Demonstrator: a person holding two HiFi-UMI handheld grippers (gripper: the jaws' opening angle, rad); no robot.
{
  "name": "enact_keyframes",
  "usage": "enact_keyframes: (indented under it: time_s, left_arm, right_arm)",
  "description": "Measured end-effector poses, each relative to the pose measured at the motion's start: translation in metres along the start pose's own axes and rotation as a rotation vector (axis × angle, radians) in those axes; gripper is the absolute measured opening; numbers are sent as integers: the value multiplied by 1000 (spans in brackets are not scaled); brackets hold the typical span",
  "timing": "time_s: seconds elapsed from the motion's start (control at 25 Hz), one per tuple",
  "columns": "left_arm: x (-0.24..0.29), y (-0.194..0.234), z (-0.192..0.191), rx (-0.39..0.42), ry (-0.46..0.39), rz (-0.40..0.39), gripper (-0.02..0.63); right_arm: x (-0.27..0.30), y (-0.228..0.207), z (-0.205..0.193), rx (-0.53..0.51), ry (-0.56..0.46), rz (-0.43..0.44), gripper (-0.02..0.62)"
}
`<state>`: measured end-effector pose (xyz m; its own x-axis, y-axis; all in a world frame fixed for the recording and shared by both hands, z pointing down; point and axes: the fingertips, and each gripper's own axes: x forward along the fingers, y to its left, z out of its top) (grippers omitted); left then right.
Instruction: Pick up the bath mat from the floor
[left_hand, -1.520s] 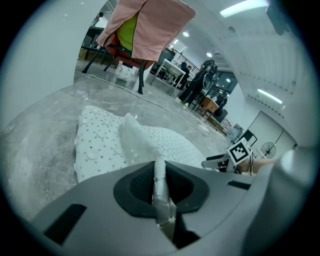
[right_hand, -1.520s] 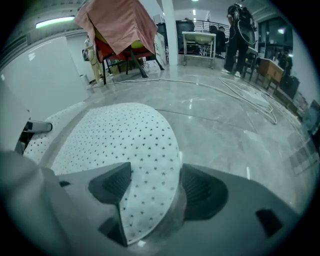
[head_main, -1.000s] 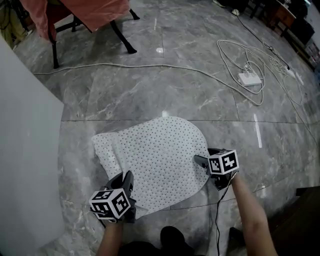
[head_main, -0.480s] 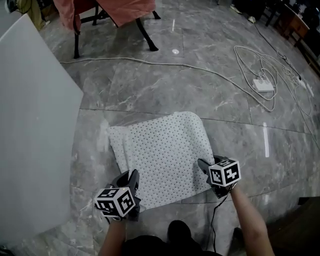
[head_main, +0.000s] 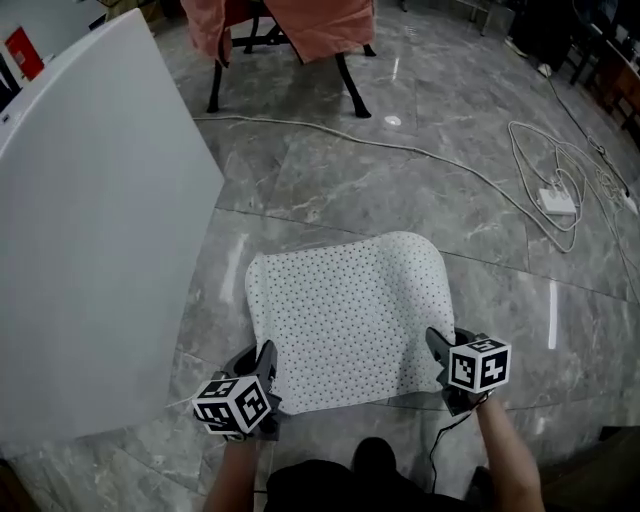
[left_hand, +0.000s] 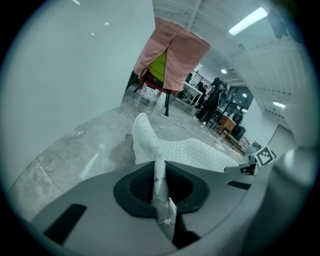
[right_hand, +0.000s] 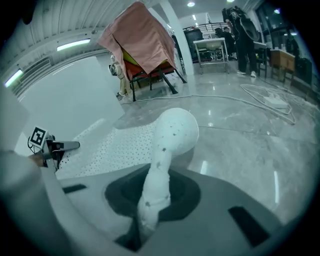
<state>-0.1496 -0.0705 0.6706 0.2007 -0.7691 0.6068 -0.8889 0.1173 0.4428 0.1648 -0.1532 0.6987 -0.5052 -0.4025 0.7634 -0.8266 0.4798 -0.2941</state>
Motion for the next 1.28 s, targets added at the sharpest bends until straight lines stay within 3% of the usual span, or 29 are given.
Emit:
enact_keyframes:
  time_s: [0.24, 0.64, 0.92, 1.28]
  left_arm:
    - [-35, 11, 24, -44, -21, 44, 18]
    - [-122, -56, 72, -111, 72, 56, 18]
    - [-217, -107, 156, -134, 82, 75, 18]
    - [-342, -197, 292, -96, -11, 67, 18]
  right_arm:
    - [-28, 30, 19, 40, -7, 32, 29]
    - [-112, 104, 58, 85, 109, 73, 29]
    - [-209, 176, 130, 122, 126, 101, 29]
    - [-363, 243, 248, 124, -1, 130, 29]
